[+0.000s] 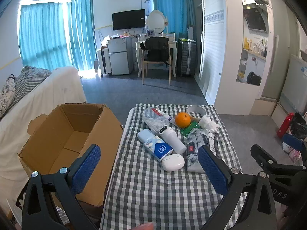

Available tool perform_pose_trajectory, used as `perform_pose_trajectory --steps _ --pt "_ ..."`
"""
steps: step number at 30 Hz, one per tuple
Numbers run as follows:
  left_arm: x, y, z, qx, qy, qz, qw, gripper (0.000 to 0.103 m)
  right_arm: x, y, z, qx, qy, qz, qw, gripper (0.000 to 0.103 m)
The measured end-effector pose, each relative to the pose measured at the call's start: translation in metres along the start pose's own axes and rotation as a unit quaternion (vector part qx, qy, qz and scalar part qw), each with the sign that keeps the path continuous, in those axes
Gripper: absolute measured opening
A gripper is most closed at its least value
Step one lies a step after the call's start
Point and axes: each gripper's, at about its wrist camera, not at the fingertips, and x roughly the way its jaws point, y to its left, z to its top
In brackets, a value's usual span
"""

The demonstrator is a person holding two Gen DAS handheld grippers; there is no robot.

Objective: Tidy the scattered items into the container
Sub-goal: 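Grasp the floral navy-and-white tissue pack with the right tool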

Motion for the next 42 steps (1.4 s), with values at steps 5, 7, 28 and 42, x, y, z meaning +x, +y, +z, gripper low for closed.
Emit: perform_pose_trajectory --steps 5,7,28,42 --pt "0.015 -0.002 -0.002 0.000 0.011 0.002 0.9999 0.103 0.015 0.005 0.003 -0.005 0.007 0.003 1.000 0.103" --pt "0.018 -0.001 -0.002 0.000 0.014 0.003 0.9999 0.103 0.022 0.006 0.001 -0.007 0.009 0.006 1.000 0.103" --pt "0.066 0.033 -0.016 -0.019 0.055 0.033 0.9978 0.103 0.144 0.048 -0.011 -0.024 0.090 0.035 0.995 0.103" --pt "0.090 0.031 -0.020 -0.016 0.076 0.033 0.9964 0.103 0.187 0.047 -0.031 0.018 0.158 0.100 0.982 0.079"
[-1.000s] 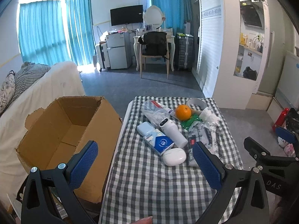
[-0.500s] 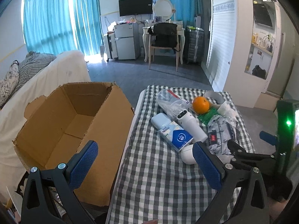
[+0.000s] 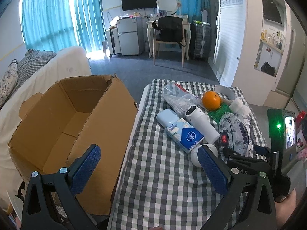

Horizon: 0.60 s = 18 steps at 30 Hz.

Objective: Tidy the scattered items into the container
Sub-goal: 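Grasp the floral navy-and-white tissue pack with the right tool, then grasp the white oval case with the left tool while the right tool holds the floral pack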

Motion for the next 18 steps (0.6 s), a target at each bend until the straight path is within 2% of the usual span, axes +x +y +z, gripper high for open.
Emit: perform_pose_trajectory --steps 5,11,18 --pt "0.005 -0.005 -0.002 0.005 0.005 -0.002 1.0000 0.103 -0.012 0.003 0.000 -0.007 -0.017 0.001 1.000 0.044" --pt "0.008 -0.013 -0.003 0.013 0.007 -0.006 0.9999 0.103 -0.018 0.002 -0.001 0.002 -0.033 0.010 0.999 0.030" --pt "0.013 -0.019 -0.003 0.018 0.010 -0.011 0.9997 0.103 -0.033 -0.004 -0.008 0.002 -0.048 0.014 0.999 0.027"
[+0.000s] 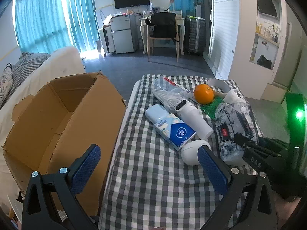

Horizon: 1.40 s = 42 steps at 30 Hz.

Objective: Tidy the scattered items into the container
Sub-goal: 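Grasp the white oval case with the left tool while the right tool holds the floral pack, then carry the floral pack and white case over the cardboard box with both tools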

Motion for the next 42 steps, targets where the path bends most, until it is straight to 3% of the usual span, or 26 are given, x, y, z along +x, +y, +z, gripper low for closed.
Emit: perform_pose_trajectory --steps 9,16,20,31,38,42 --pt "0.019 -0.030 -0.003 0.020 0.015 -0.025 0.9994 0.103 -0.044 -0.027 0.005 0.017 -0.036 -0.006 0.999 0.027" --pt "0.062 -0.066 -0.014 0.028 0.047 -0.062 0.9966 0.103 -0.067 -0.049 0.012 0.024 -0.054 -0.012 0.998 0.027" --pt "0.079 -0.075 -0.017 0.020 0.066 -0.070 0.9952 0.103 -0.069 -0.056 0.013 0.028 -0.057 -0.007 0.998 0.027" --pt "0.102 -0.074 -0.017 -0.013 0.071 -0.065 0.9952 0.103 -0.060 -0.064 0.006 0.030 -0.055 0.010 0.998 0.027" --pt "0.102 -0.074 -0.019 -0.009 0.066 -0.047 0.9967 0.064 -0.058 -0.062 0.005 0.030 -0.055 0.012 0.998 0.028" --pt "0.100 -0.071 -0.019 -0.011 0.066 -0.050 0.9965 0.064 -0.057 -0.060 0.005 0.028 -0.055 0.014 0.998 0.028"
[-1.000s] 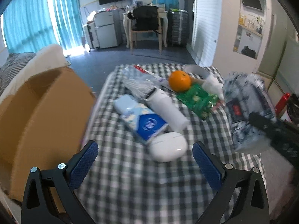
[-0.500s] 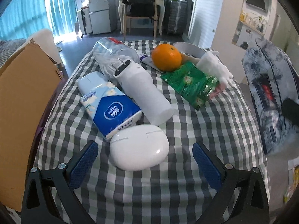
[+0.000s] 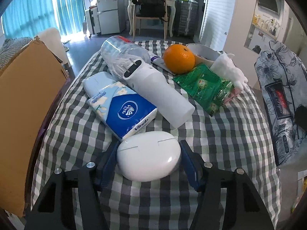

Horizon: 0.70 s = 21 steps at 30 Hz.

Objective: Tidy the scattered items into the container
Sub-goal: 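Carry the floral pack and white case over the cardboard box with both tools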

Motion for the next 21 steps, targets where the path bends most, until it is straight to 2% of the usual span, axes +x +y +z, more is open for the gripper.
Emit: perform_pose_trajectory --steps 5,12,21 --pt "-0.010 0.007 -0.001 -0.013 -0.010 -0.010 0.9998 0.063 -0.003 0.004 0.002 -0.002 -0.002 0.000 1.000 0.028" --pt "-0.050 0.026 -0.001 -0.022 -0.044 -0.009 0.9988 0.063 -0.013 0.020 0.006 -0.017 -0.011 0.006 1.000 0.028" --pt "-0.132 0.081 0.012 -0.066 -0.108 0.011 0.9919 0.063 -0.033 0.084 0.020 -0.064 -0.027 0.047 0.996 0.028"
